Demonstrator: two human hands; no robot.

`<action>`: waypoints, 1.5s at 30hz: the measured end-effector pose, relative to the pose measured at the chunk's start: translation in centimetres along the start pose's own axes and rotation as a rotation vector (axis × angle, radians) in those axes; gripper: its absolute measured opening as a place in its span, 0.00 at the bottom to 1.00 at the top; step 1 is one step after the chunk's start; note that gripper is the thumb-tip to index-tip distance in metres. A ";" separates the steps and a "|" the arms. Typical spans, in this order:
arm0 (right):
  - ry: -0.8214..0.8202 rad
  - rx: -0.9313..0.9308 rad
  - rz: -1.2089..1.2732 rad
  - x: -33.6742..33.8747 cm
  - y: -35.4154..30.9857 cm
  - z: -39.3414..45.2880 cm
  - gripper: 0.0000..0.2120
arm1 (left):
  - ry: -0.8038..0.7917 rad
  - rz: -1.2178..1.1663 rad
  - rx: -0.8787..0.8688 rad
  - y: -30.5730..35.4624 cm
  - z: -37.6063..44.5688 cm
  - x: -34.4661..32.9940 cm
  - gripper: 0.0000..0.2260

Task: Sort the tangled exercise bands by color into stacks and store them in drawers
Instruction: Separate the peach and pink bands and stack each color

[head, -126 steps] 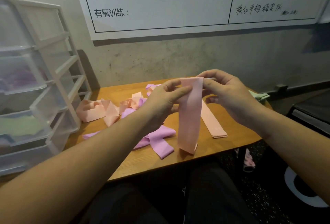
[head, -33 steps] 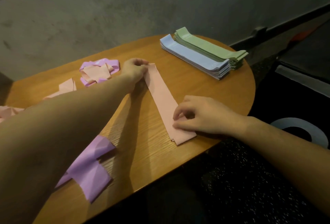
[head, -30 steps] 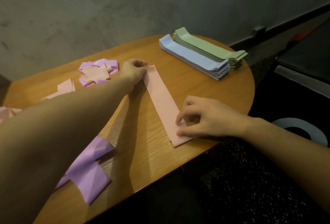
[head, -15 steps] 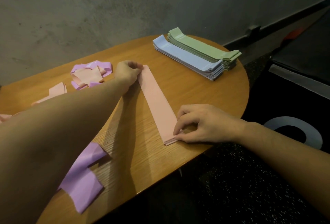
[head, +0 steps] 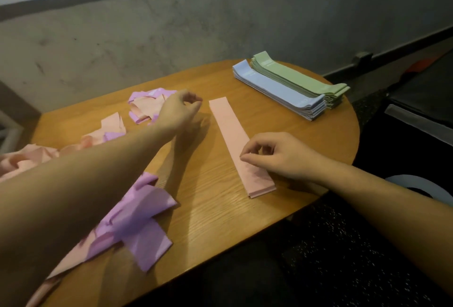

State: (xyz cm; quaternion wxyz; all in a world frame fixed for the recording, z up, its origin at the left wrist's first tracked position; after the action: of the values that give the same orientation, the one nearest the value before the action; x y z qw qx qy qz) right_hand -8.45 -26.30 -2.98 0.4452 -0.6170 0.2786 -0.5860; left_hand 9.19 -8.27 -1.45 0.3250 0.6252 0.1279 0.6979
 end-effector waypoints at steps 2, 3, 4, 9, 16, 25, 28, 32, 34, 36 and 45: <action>0.017 -0.004 0.017 -0.9 -0.7 1.1 0.04 | 0.004 0.055 -0.082 -0.8 -1.4 1.3 0.06; 0.023 -0.003 0.029 -1.4 -1.0 1.8 0.04 | 0.004 0.087 -0.127 -1.3 -2.2 1.9 0.06; 0.026 0.003 0.040 -1.8 -1.4 2.5 0.05 | 0.005 0.122 -0.168 -1.9 -3.1 2.6 0.05; 0.042 0.027 0.113 -4.5 -3.4 6.4 0.07 | -0.002 0.419 -0.284 -6.9 -6.5 5.9 0.17; 0.122 -0.060 0.088 -7.6 -3.7 13.7 0.08 | -0.016 0.375 -0.265 -12.6 -7.9 6.7 0.14; 0.204 -0.093 -0.023 -10.4 -5.4 23.3 0.09 | 0.102 0.193 -0.208 -13.8 -8.1 6.9 0.08; 0.182 -0.114 -0.093 -11.4 -5.2 26.2 0.11 | 0.120 0.166 -0.196 -14.1 -8.0 7.0 0.08; 0.162 -0.242 -0.235 -12.6 -3.1 28.5 0.23 | 0.125 0.169 -0.178 -14.4 -8.0 7.0 0.09; 0.197 -0.312 -0.258 -12.7 -2.0 28.3 0.24 | 0.114 0.164 -0.161 -14.5 -7.9 6.9 0.11; 0.217 -0.298 -0.272 -12.8 -1.7 27.9 0.19 | 0.099 0.157 -0.137 -14.5 -8.1 7.0 0.13; -0.041 0.031 -0.330 -12.8 -5.8 22.1 0.11 | 0.047 -0.006 -0.020 -14.2 -9.1 7.8 0.31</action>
State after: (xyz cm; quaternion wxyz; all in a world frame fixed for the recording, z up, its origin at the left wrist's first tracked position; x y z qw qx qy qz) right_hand 10.00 -7.70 -2.11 0.3581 -0.6592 0.1555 -0.6427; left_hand 4.61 9.31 -5.23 0.3305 0.6048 0.1304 0.7128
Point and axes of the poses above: each hand's wrist, its own z-axis towards the middle knuckle, its own x-axis out of the back of the hand, y = z × x, the point moved 7 cm from there along z, towards the middle knuckle, and after that the axes turned 8 degrees about z, right-handed, at the moved point
